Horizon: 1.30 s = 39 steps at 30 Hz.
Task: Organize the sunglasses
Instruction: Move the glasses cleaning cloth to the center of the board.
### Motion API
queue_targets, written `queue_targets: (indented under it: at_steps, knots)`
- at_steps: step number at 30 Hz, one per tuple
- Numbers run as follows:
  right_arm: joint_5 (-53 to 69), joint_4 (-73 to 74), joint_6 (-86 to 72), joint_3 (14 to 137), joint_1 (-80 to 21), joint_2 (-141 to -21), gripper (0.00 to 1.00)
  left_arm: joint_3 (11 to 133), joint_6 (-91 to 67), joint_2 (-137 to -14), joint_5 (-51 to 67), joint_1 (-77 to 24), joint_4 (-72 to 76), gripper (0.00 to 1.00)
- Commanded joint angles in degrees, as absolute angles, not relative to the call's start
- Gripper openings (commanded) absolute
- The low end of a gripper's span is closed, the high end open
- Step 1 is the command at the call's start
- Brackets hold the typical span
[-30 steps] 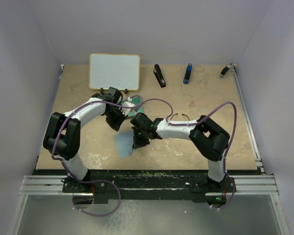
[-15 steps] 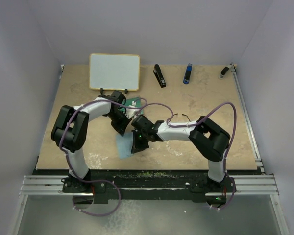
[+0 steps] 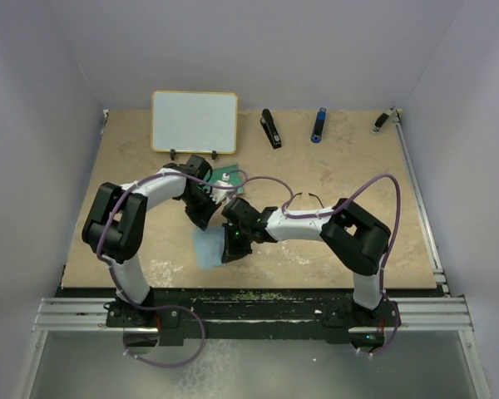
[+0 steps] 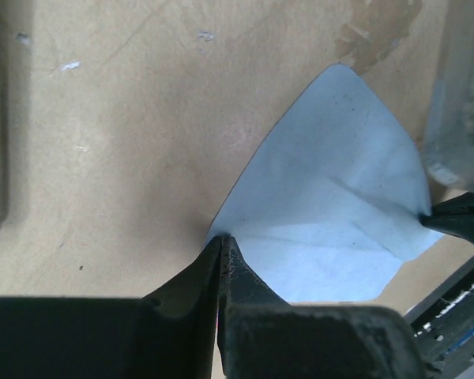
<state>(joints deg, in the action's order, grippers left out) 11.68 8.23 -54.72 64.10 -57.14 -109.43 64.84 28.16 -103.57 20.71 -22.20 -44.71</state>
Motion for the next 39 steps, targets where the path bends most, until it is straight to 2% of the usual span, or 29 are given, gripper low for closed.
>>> queue_targets:
  at_steps: [1, 26, 32, 39]
  knots:
    - [2.58, 16.04, -53.75, 60.73, -56.69, -111.86, 0.00, 64.75, 32.02, -102.18, 15.85, -22.02, -45.96, 0.03]
    - [-5.68, 18.95, -52.03, 68.31, -53.24, -113.58, 0.00, 77.44, 29.41, -113.87, 12.87, -22.06, -40.33, 0.03]
    - [-4.33, 19.44, -49.48, 73.11, -52.21, -116.62, 0.00, 80.83, 28.57, -113.26, 9.26, -22.06, -39.05, 0.03]
    - [-3.75, 18.94, -49.47, 71.88, -52.21, -114.66, 0.00, 83.49, 26.35, -106.93, 10.00, -21.98, -43.38, 0.03]
